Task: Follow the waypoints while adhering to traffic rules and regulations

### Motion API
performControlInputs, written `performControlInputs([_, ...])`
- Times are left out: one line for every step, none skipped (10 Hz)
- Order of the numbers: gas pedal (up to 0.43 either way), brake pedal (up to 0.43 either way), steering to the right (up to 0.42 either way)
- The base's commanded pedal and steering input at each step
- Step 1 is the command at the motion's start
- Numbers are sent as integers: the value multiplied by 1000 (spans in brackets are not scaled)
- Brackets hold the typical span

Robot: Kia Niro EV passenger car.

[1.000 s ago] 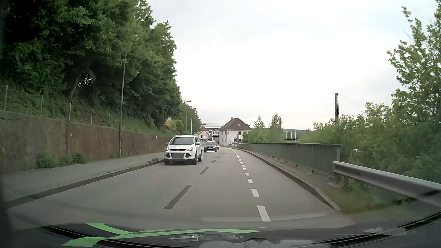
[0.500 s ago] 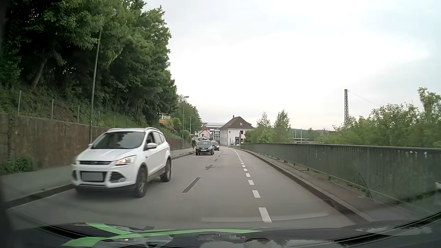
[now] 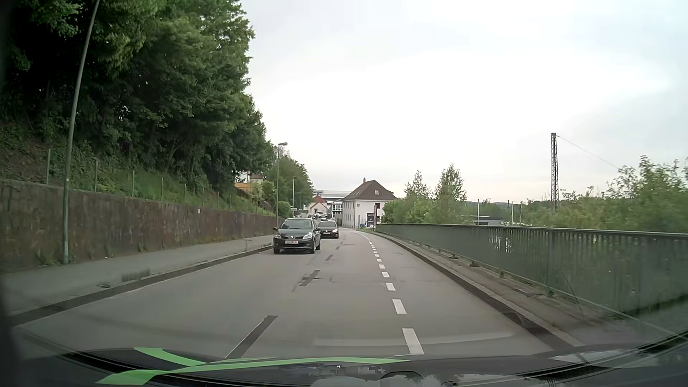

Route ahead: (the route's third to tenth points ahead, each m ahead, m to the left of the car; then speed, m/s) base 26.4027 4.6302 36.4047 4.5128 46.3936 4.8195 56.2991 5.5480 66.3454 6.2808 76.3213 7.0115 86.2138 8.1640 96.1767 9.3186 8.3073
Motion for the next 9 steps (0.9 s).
performControlInputs([20,0,0])
performControlInputs([20,0,-1])
performControlInputs([20,0,-2])
performControlInputs([20,0,-2])
performControlInputs([20,0,-2])
performControlInputs([20,0,-2])
performControlInputs([20,0,-2])
performControlInputs([20,0,-2])
performControlInputs([20,0,-2])
